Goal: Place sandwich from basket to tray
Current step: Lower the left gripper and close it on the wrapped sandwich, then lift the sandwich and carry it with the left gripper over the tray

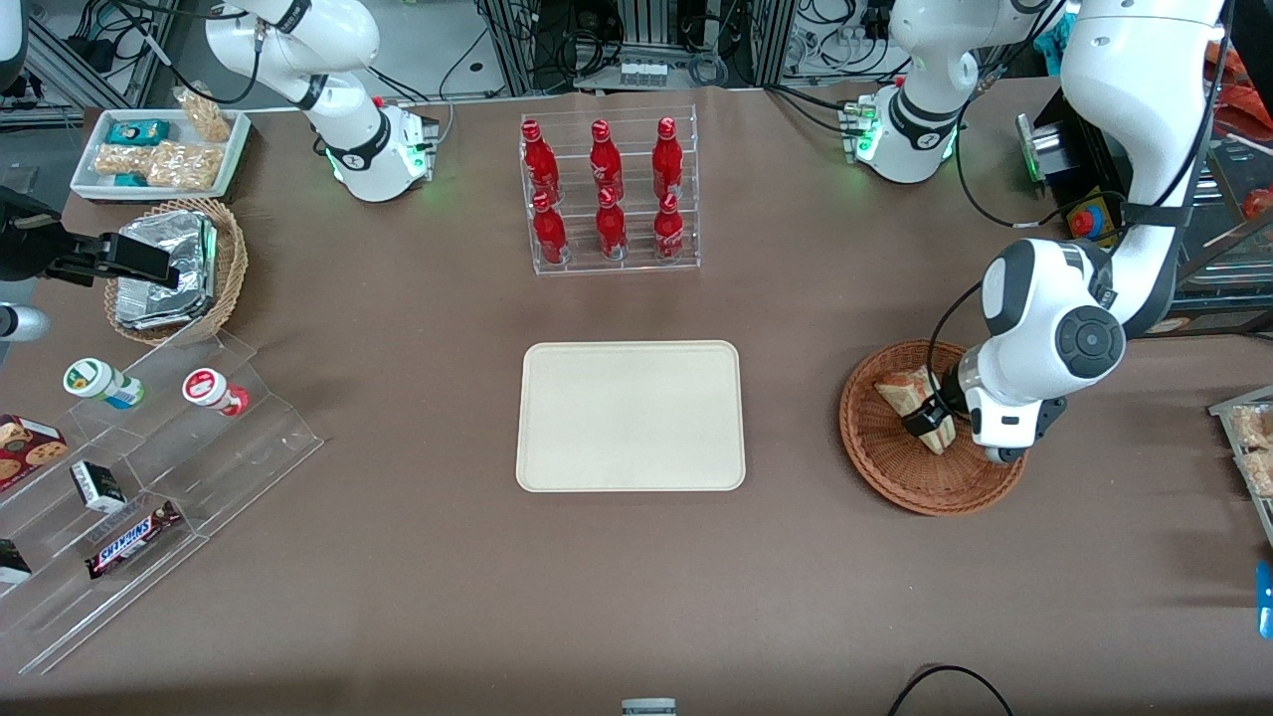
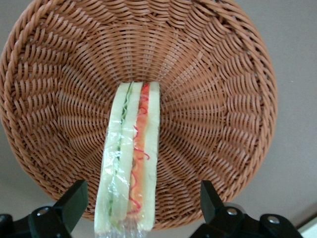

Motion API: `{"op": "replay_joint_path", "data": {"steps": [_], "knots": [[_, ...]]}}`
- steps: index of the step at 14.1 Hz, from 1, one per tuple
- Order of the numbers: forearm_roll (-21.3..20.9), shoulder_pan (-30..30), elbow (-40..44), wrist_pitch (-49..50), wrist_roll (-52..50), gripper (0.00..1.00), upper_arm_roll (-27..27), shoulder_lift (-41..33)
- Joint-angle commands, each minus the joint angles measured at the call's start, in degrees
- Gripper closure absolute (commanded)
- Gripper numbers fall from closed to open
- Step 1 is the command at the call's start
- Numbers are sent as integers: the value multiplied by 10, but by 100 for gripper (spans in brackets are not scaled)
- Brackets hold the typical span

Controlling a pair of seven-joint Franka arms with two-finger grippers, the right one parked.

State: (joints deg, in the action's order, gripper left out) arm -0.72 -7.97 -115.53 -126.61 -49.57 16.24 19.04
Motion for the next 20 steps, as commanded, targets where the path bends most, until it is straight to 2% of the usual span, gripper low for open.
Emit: {"op": "replay_joint_path", "data": {"steps": [1, 7, 9, 11, 13, 16, 17, 20], "knots": [[-3, -5, -6, -23, -10, 0, 4, 15], [-3, -5, -6, -36, -11, 0, 3, 38], [-2, -5, -6, -37, -13, 19, 4, 42], [-4, -4, -6, -46, -11, 48, 4, 42], [-4, -1, -6, -46, -10, 60, 4, 44], [-4, -1, -7, -44, -5, 73, 3, 42], [-4, -1, -7, -43, -5, 81, 3, 41], [-3, 0, 32, -3, -4, 88, 5, 16]]}}
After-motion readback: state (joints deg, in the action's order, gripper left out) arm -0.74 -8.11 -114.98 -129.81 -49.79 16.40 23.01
